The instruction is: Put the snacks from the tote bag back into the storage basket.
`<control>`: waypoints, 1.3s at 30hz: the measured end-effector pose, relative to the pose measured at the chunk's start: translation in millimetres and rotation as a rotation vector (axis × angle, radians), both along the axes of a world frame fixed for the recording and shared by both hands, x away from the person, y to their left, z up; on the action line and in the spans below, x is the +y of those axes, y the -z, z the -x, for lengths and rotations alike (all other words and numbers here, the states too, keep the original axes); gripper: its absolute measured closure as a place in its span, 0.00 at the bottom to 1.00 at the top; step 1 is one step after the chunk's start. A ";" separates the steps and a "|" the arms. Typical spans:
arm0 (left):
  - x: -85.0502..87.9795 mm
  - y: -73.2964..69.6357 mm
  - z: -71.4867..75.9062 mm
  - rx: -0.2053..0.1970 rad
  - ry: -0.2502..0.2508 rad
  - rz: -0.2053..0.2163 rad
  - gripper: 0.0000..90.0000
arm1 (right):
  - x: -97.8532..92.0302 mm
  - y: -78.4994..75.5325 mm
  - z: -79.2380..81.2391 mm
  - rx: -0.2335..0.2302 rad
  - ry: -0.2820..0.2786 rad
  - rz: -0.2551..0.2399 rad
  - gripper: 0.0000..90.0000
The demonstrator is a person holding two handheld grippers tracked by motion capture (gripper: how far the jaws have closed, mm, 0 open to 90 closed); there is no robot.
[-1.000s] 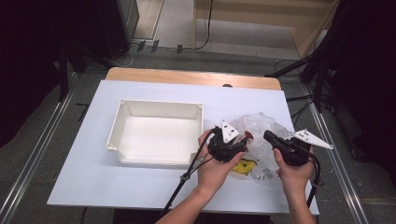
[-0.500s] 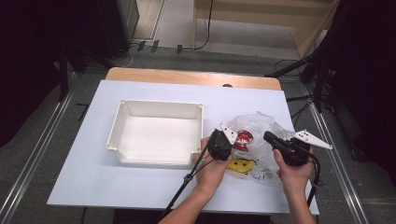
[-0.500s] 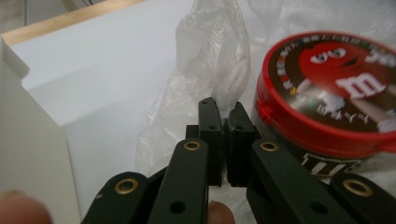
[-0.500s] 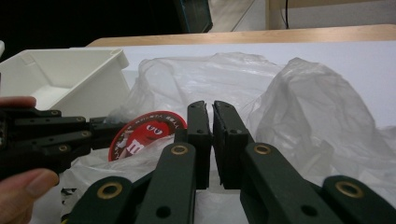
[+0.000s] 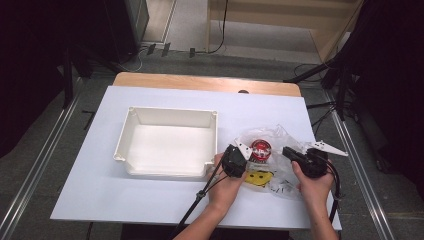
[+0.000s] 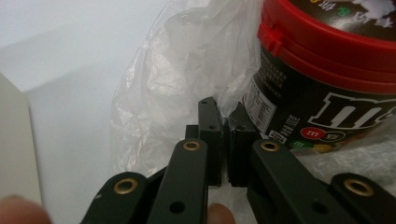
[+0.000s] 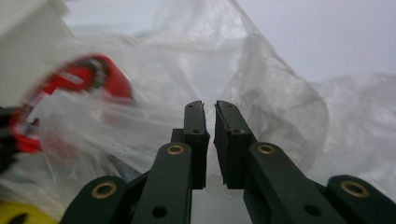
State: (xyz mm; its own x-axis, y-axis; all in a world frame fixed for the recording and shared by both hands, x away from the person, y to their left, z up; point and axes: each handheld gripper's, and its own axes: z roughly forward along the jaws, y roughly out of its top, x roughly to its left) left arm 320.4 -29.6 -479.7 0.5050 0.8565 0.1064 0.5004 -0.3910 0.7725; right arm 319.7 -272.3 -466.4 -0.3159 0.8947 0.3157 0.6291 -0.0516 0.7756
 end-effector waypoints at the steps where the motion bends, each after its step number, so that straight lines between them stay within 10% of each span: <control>1: -0.6 -0.1 1.2 -0.009 0.005 -0.011 0.96 | -0.8 4.8 -2.1 0.028 0.006 0.019 0.93; 4: -1.2 -0.2 3.9 -0.030 0.011 -0.017 0.94 | -2.8 19.9 -7.8 0.119 0.026 0.071 0.96; 8: 0.4 -0.4 4.0 -0.030 0.007 0.008 0.95 | -6.8 18.7 -6.2 0.112 0.043 0.063 0.94; 19: 5.1 -1.8 8.1 -0.064 0.017 0.061 0.94 | -0.6 -47.7 17.0 -0.238 0.021 0.010 0.82; 24: 6.2 -1.9 8.0 -0.063 0.022 0.070 0.94 | 10.0 -59.6 0.5 -0.283 0.004 0.015 0.78; 27: 7.6 -2.2 7.8 -0.062 0.025 0.076 0.95 | 14.1 -45.9 -24.3 -0.240 0.007 0.043 0.82; 35: 8.2 -2.3 8.4 -0.065 0.023 0.076 0.97 | 5.1 13.4 -71.3 0.065 0.026 0.112 0.96; 39: 8.2 -2.3 8.6 -0.066 0.022 0.072 0.98 | -4.5 21.5 -77.3 0.105 0.079 0.110 1.00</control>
State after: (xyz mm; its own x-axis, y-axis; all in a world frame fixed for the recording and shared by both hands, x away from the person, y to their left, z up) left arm 311.8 -21.3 -477.3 0.5179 0.8518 0.0790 0.4389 -0.3439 0.8301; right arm 397.0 -276.8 -487.9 -0.2137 0.9465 0.2418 0.7040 -0.0223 0.7098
